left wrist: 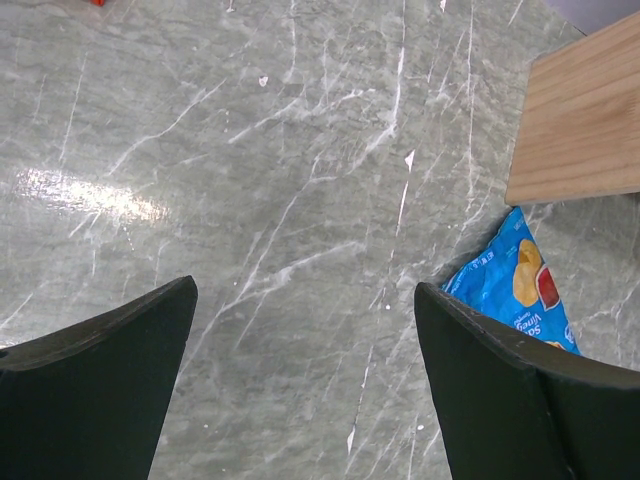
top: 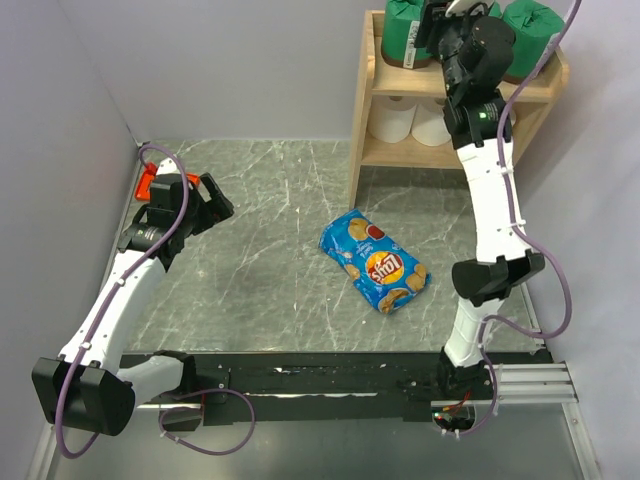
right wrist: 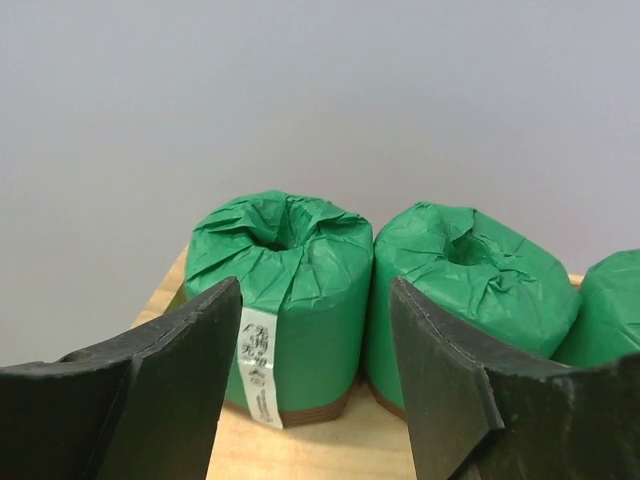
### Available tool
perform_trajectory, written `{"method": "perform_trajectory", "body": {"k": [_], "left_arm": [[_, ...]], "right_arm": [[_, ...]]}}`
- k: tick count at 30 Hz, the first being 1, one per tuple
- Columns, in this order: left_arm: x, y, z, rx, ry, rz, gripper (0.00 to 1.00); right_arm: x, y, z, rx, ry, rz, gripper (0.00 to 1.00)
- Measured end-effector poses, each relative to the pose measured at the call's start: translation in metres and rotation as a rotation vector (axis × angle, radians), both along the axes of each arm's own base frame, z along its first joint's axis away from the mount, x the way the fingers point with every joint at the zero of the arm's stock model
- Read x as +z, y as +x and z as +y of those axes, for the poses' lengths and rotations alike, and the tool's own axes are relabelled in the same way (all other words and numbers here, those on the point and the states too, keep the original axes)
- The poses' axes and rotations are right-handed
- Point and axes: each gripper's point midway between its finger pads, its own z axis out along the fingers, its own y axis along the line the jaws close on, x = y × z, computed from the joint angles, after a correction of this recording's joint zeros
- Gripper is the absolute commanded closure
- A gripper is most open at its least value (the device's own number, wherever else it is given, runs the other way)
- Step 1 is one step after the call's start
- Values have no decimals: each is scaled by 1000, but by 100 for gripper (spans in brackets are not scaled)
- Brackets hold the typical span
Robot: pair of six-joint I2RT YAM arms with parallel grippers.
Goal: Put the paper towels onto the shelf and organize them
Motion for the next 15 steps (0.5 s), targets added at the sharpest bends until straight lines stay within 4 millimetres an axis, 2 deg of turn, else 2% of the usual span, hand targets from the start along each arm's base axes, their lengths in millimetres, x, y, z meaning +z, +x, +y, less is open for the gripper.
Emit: {"method": "perform_trajectory", "body": {"k": [2, 5, 8, 12, 13, 15], "left_arm": [[0, 0, 0, -4, 3, 0, 4], [1, 0, -4, -33, 5, -7, 4], [5, -1, -11, -86, -8, -39, 4], [21, -16, -31, -211, -38, -125, 4], [29, -21, -38, -246, -46, -156, 4], [46, -29, -52, -316, -54, -226, 4]], "right_arm": [[0, -8, 1, 13, -1, 8, 32], [-6, -30, 3, 39, 0, 47, 29], [-22, -64, 11, 79, -1, 109, 28], [-52, -130, 29, 167, 16, 193, 16], [-63, -147, 34, 193, 24, 216, 1], [-87, -181, 37, 246, 51, 264, 1]]}}
